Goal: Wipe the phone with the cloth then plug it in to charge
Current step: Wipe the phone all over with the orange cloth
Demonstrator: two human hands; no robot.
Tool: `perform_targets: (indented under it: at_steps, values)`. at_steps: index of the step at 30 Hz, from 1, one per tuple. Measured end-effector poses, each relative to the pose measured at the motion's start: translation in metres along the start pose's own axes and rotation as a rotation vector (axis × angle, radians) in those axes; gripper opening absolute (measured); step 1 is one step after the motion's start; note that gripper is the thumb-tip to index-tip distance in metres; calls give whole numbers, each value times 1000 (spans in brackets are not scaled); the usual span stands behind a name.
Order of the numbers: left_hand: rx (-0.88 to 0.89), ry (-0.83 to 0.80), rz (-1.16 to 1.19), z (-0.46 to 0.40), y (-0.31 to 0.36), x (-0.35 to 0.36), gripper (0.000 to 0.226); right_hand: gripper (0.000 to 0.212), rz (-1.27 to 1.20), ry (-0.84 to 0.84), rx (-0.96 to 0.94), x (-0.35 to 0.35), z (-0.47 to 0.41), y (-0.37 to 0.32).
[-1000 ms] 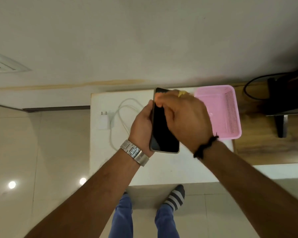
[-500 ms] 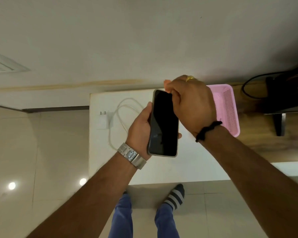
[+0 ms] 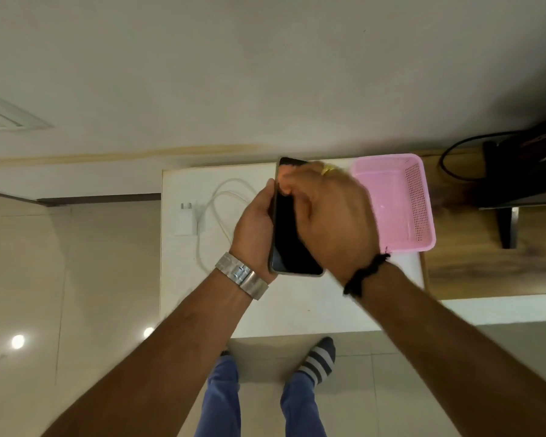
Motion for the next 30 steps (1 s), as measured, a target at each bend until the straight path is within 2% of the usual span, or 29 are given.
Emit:
perform_targets:
  at_steps: [3,4,6,8,11,14,17,20,22,27,30]
  values:
    - [66,35,-61,-1,17,-10,52,17,-68,-154,-143,14,50,-24]
    - [66,43,-67,-1,18,-12,53,22,-75,-189,-171,13,58,-23]
    - [2,19,-4,2,11,-11,57,26,-14,-158,-184,7,44,-4]
    - [-40,-29,60,3,1,-4,56,29,34,-70,-89,1,12,18]
    - [5,-9,17,1,4,1,56,26,21,37,-13,2,-6,20]
    - [84,108,-84,-2,17,-3,61,15,-30,-79,-133,19,38,-10]
    - [83,162,-109,0,17,-6,62,24,-58,-133,-240,18,58,-4]
    - [24,121,-27,1,9,3,67,29,50,-26,-101,6,19,27]
    - [42,101,-9,-5,10,4,69,25,56,10,-35,5,7,33]
    - [83,153,-73,-15,17,-6,71,21,-51,-84,-43,18,64,7]
    - [71,157,-53,-16,9,-7,65,25,-117,-66,-63,35,71,-6]
Point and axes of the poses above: each hand's wrist, its own z-axis away from the middle knuckle, its own x-axis out of the palm, y = z × x, the point moved 3 cm from there along -z, towards the middle knuckle, and after that the axes turned 3 degrees about -x, right-handed, at the moved point
